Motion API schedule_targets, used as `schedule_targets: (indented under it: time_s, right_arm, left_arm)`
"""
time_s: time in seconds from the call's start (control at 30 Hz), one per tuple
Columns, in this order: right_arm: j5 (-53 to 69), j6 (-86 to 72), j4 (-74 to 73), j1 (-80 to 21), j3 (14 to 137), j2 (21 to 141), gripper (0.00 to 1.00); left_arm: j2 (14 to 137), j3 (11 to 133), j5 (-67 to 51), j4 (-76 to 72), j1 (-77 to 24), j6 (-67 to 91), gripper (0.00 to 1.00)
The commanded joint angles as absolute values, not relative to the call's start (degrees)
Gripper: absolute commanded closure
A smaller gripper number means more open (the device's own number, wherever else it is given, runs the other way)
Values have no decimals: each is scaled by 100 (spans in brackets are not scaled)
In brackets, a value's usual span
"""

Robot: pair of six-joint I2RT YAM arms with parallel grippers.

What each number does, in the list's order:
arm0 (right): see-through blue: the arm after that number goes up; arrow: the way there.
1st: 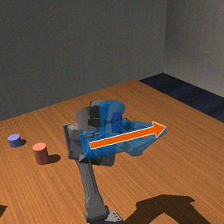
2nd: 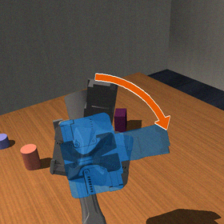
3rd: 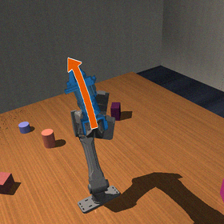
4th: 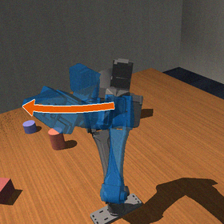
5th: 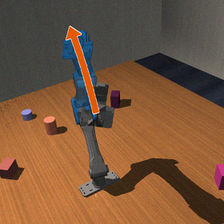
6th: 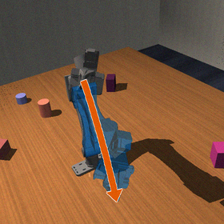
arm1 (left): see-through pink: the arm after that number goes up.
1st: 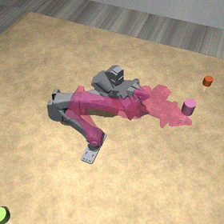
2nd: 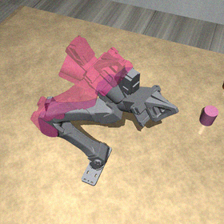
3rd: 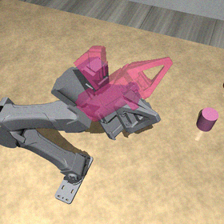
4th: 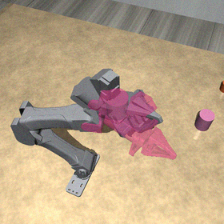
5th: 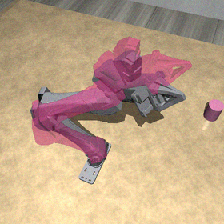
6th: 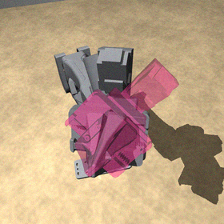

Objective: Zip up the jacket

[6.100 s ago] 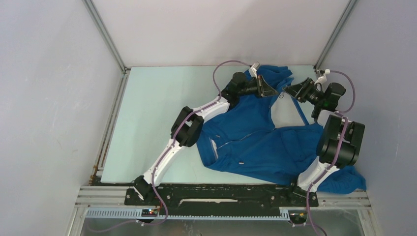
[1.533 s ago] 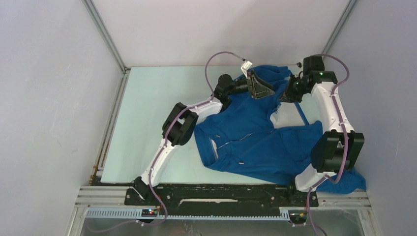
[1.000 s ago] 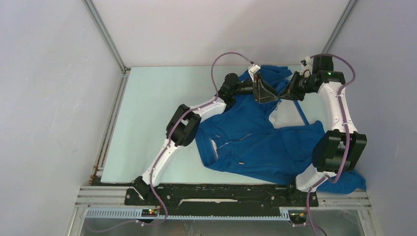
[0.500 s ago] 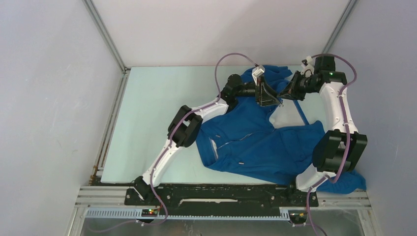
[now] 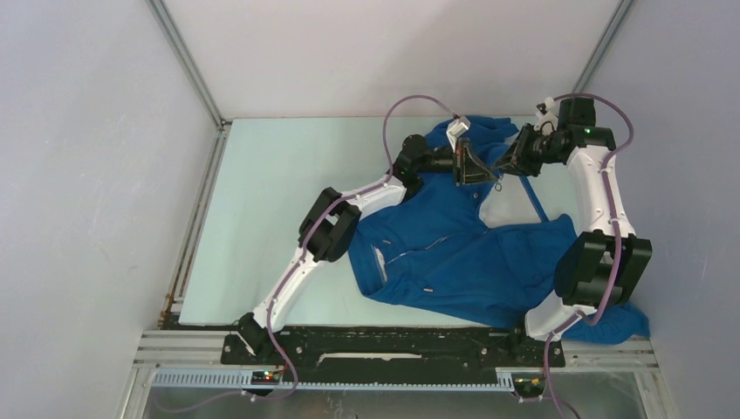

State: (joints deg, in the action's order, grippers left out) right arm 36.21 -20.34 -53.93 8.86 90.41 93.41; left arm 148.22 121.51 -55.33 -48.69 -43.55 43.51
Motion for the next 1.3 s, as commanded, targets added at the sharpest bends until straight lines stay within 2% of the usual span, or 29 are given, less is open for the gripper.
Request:
schedule_targets:
  time_s: [0.0,0.07,0.27,0.43,0.47,0.5,0.53,0.57,0.67,0.8,1.1,1.27]
  right_arm:
    - [3420,-2080,-5317,853,9078,9245,74]
    - [3286,-2116,-5272,829,9077,9218,69]
    - [2054,-2463,-5533,814,9139,8954,63]
    - [1132,-3022,-5117,1186,8436,8013,52]
    - [1081,-3183,-4923,1390,8196,7727,48]
    - [998,-3353,-4696,1573,7914,7452,38]
    - [911,-3521,-4475,1771,7629,7216,12]
    - [919,-3525,-4199,1939,7276,7014,2]
    - [600,-3205,-3751,2073,6800,6793,0]
    - [1023,-3161,-4207,2764,6774,7498,1]
    - [347,-3492,-3491,3139,6704,9274,18]
    - [-330,-2960,-3163,2857,7125,9883,19]
  left_arm:
    - [14779,12034,-5514,-5992,-4369,5043,100]
    - [14820,12027,-5470,-6161,-4381,5254,100]
    - [14936,12156,-5057,-5746,-4378,5593,100]
    - [15357,12724,-4825,-5416,-4339,6227,100]
    - [15411,12794,-4791,-5374,-4328,6351,100]
    - [15434,12820,-4757,-5358,-4319,6391,100]
    - [15438,12823,-4739,-5318,-4313,6384,100]
    - [15430,12815,-4734,-5245,-4313,6359,100]
    - [15399,12785,-4743,-5174,-4308,6339,100]
    - [15363,12764,-4681,-5028,-4309,6248,100]
    - [15351,12959,-4699,-4318,-4424,5654,100]
    - [15405,13095,-4715,-4166,-4456,5525,100]
